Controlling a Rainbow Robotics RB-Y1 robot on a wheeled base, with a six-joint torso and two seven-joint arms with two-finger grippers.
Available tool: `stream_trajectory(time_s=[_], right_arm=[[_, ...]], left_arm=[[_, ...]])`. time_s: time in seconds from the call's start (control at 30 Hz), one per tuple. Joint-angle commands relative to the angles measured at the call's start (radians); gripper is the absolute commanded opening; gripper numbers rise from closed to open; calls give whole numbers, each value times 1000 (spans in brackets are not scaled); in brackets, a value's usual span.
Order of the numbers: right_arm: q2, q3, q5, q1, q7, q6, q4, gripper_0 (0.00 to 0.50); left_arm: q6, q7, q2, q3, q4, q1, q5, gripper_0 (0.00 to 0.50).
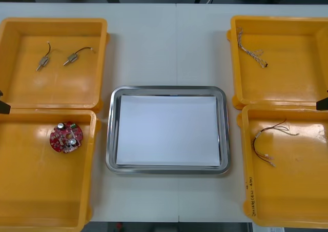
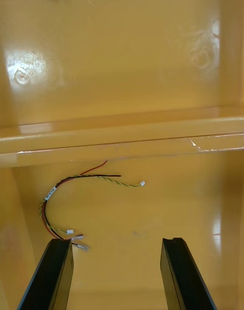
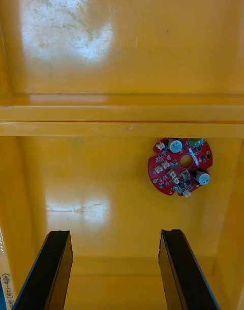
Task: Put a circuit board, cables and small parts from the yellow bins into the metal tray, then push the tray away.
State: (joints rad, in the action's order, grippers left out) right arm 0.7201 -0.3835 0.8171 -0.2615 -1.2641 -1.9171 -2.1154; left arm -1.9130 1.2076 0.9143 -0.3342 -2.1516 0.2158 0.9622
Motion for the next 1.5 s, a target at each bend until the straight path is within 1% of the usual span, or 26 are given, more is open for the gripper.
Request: stream_trajectory(time_s=[0.03,1.47,1.5], right_arm=[[41,-12,7,10,3,-3,-11,500],[41,-12,7,10,3,-3,-11,500],[47,-20,2,-4,5,-3,-12,500]], left_arm=[[-7,84,21,-34,-25,-15,-10,500],[-7,84,21,-34,-25,-15,-10,500],[-7,84,-25,-5,-7,-36,-10,500]])
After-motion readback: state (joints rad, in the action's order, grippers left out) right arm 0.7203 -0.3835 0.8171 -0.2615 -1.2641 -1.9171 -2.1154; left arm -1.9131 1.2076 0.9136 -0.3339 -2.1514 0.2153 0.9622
